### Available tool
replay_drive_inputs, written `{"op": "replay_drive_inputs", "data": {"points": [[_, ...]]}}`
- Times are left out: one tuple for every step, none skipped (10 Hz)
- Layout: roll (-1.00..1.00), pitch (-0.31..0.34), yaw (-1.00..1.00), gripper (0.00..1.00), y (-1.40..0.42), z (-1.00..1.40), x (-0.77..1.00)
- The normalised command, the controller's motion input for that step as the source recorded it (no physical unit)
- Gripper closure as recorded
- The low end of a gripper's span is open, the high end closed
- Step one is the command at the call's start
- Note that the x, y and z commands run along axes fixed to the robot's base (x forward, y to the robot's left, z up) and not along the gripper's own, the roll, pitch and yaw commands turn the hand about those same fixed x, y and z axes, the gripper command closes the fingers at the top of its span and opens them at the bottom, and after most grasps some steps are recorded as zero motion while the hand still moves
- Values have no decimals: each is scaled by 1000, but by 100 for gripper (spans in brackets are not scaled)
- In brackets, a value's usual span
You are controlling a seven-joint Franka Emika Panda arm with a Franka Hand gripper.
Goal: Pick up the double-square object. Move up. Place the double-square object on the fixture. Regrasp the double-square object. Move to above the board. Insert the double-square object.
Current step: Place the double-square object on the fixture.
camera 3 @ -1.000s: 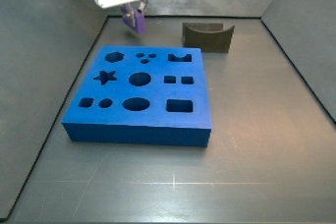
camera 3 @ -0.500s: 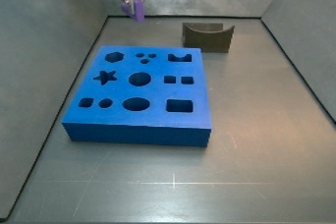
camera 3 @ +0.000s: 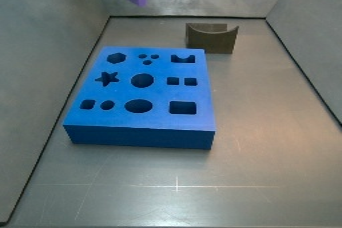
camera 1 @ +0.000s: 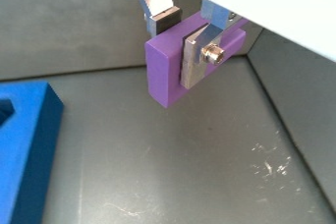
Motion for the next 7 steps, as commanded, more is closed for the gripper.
{"op": "replay_drive_inputs", "data": {"points": [[0,39,-5,100,4,778,-23],[0,47,-6,100,6,625,-16],[-1,53,-7,100,8,521,-11],[-2,67,-8,100,11,316,-1],[-24,-43,-1000,100,83,-238,1000],[-30,-35,-1000,100,83,-289,1000],[-33,-39,-1000,100,82,-277,1000]]}}
